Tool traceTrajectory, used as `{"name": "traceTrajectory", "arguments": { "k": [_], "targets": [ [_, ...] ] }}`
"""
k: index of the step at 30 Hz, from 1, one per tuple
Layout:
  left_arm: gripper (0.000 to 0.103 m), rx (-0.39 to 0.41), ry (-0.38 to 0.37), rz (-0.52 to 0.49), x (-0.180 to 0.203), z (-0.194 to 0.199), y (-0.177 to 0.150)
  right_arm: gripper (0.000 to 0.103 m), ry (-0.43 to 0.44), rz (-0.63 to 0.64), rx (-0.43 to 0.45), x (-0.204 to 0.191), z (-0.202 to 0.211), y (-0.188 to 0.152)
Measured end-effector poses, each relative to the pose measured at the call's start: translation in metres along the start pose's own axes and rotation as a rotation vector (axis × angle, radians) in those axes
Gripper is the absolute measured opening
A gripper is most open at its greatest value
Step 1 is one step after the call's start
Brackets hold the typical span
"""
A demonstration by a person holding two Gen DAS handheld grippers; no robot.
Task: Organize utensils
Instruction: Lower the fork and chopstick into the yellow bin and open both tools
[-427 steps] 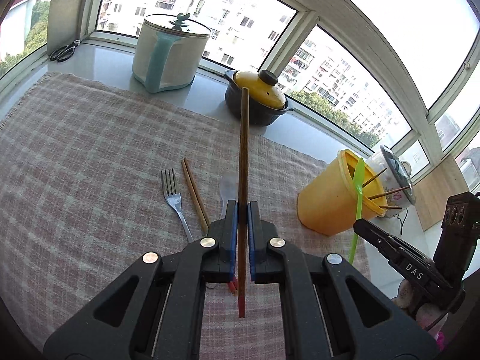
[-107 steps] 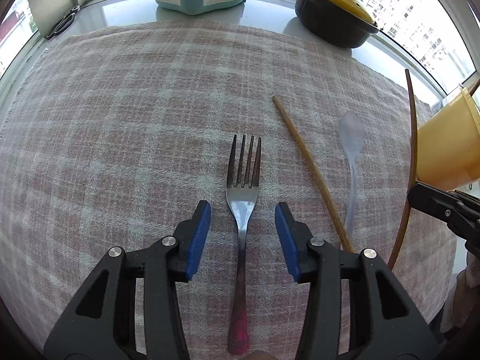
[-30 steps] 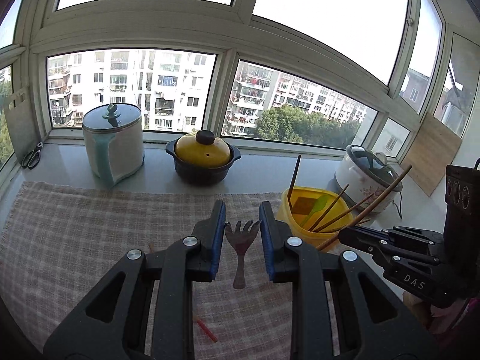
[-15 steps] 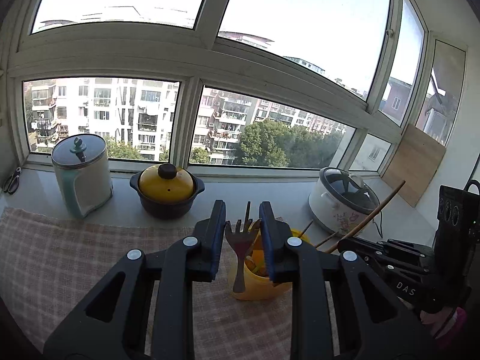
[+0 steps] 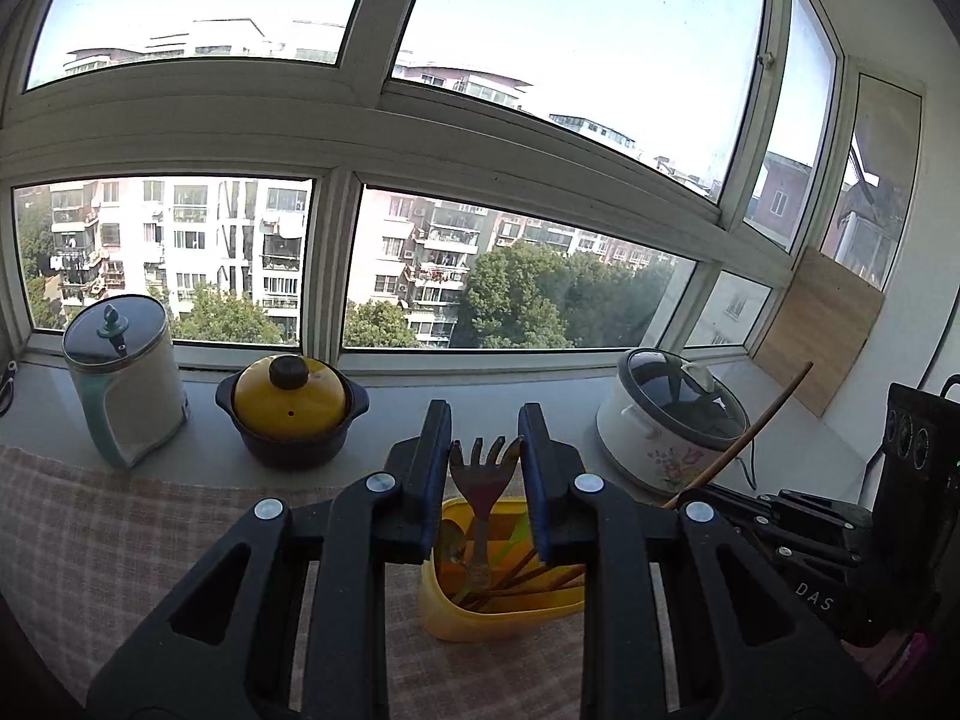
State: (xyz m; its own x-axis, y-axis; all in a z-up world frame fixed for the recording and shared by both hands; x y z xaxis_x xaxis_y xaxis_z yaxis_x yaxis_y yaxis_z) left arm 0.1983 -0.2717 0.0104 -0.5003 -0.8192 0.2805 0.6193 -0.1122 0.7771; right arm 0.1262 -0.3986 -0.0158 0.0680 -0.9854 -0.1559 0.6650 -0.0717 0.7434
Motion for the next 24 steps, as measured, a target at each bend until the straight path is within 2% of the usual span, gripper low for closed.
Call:
{"name": "traceTrajectory", "arguments": {
  "k": [11,24],
  "targets": [
    [0.022,-0.086,0.028,0.001,-0.001,-0.041,-0.019,0.004,-0.007,-0.002,-0.039,0.010,-0.026,-0.006],
    [0.022,-0.152,0.067,0.021,-0.015,-0.065,-0.043,0.004,-0.020,-0.001,-0.108,0.017,-0.058,-0.023]
  ]
}}
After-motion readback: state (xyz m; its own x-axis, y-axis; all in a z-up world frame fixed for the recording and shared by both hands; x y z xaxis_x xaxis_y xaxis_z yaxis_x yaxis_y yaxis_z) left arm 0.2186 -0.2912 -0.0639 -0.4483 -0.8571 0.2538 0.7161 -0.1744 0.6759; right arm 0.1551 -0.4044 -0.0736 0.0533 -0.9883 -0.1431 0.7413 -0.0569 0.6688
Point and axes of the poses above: each gripper's, at about its wrist camera, not at the fingertips, and z roughly against the way its jaws point, x to its right, y to its top, the point moved 10 cm from there along -z, roughly the way its jaws point, and after that the axes turned 8 degrees about -x, right-handed, at the moved point
